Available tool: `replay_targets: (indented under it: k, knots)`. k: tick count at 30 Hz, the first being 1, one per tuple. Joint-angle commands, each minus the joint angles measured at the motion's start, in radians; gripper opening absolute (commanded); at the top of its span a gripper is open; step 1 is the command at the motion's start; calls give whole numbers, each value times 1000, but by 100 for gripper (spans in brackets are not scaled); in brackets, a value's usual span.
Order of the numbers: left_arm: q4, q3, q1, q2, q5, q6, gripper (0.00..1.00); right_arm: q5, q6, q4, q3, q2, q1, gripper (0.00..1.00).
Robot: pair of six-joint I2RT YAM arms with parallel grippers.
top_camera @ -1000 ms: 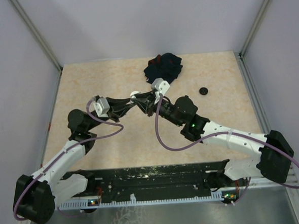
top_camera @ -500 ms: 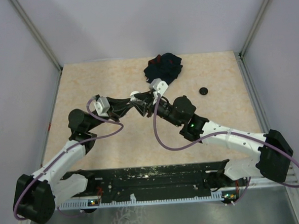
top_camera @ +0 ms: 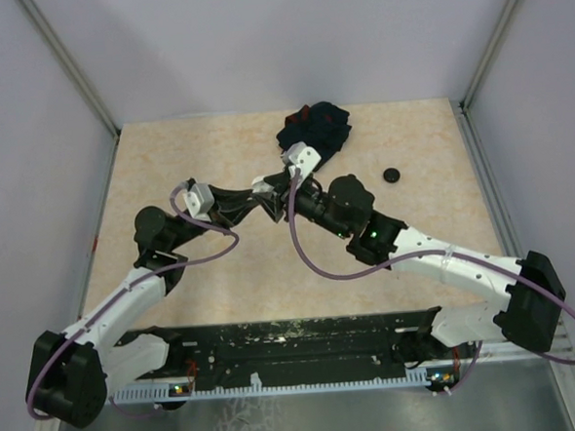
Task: Insert the wireless bluetooth earbuds into the charging case
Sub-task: Place the earbud in the charging case, then close the charging case.
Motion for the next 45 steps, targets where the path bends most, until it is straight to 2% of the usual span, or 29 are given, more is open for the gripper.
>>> replay_targets:
  k: [1, 4, 10, 15, 18, 22, 31, 35, 45]
  knots:
    - [3, 40, 3, 7, 19, -23, 0, 28, 9, -60, 94, -46, -21, 47]
    - [-9, 46, 2, 11, 23, -24, 0, 0, 26, -120, 127, -53, -49, 48]
    - [-24, 53, 2, 18, 42, -19, 0, -153, 63, -329, 241, -44, -152, 52]
    - [-33, 61, 2, 27, 83, -21, 0, -415, 139, -423, 287, -28, -278, 59]
    - [-36, 69, 3, 33, 112, -23, 0, -648, 185, -408, 290, -1, -336, 62]
    - [-38, 83, 2, 47, 180, -26, 0, -817, 235, -372, 291, 53, -374, 64]
    - [-9, 90, 2, 59, 254, -50, 0, -967, 258, -337, 291, 138, -375, 65]
    - [-20, 94, 2, 59, 242, -47, 0, -1033, 249, -338, 288, 137, -375, 62]
    - [-172, 150, 2, 82, 198, -13, 0, -1074, 178, -348, 253, 53, -388, 56]
